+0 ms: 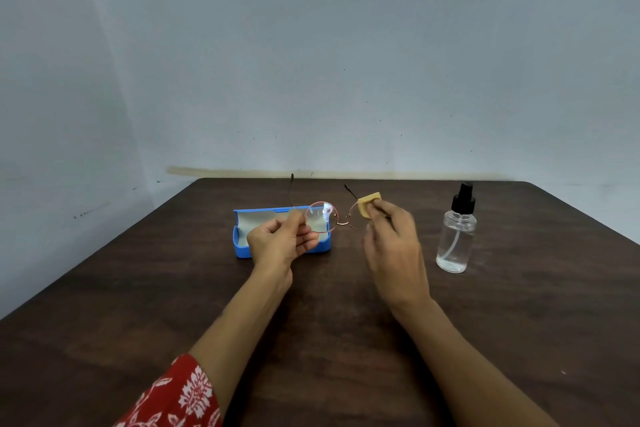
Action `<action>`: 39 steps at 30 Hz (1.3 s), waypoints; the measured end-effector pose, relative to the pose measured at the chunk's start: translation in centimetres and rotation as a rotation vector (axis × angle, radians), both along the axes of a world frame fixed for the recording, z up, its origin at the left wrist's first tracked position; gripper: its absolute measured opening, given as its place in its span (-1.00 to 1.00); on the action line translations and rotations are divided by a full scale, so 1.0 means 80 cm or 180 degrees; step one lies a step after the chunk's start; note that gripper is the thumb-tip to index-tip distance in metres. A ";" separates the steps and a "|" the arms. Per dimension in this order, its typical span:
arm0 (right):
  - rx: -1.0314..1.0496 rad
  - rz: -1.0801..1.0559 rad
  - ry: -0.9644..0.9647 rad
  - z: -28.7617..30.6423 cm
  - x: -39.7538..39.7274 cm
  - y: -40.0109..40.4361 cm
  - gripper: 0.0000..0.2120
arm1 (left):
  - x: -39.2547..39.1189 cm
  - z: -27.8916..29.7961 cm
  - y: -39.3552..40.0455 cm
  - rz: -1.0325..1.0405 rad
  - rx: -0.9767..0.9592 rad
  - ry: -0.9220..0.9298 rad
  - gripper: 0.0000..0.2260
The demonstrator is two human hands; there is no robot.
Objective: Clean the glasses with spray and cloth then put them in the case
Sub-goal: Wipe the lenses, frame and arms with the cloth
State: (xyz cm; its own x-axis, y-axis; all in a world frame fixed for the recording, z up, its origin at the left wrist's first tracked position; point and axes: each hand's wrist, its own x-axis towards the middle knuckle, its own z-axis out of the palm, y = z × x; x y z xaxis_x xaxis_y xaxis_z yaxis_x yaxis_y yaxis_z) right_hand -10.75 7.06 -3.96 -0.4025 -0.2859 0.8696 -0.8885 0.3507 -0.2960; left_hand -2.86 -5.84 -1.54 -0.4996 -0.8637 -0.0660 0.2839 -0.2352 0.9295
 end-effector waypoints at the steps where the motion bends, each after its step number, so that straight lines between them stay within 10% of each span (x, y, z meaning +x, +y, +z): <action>1: 0.0068 0.0069 0.0070 0.000 0.004 -0.002 -0.67 | 0.000 0.000 0.000 0.0006 0.0008 -0.0007 -0.91; 39: -0.0294 0.0043 -0.0488 -0.002 -0.003 -0.002 -0.66 | -0.002 -0.005 0.003 0.0121 0.0013 0.0103 -0.89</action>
